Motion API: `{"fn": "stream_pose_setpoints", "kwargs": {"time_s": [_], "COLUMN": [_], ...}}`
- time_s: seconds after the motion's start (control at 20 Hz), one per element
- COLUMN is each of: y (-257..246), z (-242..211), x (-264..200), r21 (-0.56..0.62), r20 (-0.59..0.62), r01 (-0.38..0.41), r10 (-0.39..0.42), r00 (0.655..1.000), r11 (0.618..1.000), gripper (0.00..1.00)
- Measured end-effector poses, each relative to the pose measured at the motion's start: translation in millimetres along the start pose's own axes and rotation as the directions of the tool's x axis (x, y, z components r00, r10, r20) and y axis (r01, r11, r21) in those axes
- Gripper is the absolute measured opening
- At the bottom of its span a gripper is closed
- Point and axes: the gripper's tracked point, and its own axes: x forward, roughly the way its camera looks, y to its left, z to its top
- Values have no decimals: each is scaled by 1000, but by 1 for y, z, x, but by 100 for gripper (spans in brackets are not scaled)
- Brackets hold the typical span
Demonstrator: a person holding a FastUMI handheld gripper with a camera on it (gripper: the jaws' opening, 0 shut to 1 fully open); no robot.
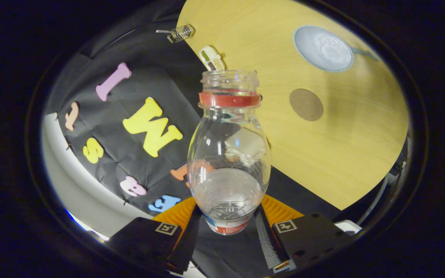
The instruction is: Take the bottle from table, then pour the juice into the cup, finally place the bottle on the coaster
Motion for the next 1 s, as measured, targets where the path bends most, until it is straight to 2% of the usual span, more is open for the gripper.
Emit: {"fn": "stream_pose_setpoints", "kwargs": {"time_s": [0.2, 0.35, 0.4, 0.5, 0.65, 0.75, 0.85, 1.0], "y": [-7, -18, -22, -45, -67, -80, -91, -95], "z": [0, -2, -5, -11, -7, 2, 8, 12], "x": [1, 1, 2, 1, -4, -5, -7, -17], "r21": [-105, -248, -319, -493, -742, -865, -921, -940], "r20": [27, 79, 92, 126, 195, 248, 285, 332], "r01": [-7, -11, -16, 54, 174, 245, 288, 332], "r10": [10, 32, 48, 10, -40, -50, -49, -16], "r00": [1000, 996, 995, 992, 980, 967, 957, 943], "r11": [994, 969, 948, 868, 648, 438, 264, 79], "gripper": [75, 75, 75, 75, 76, 76, 76, 76]}}
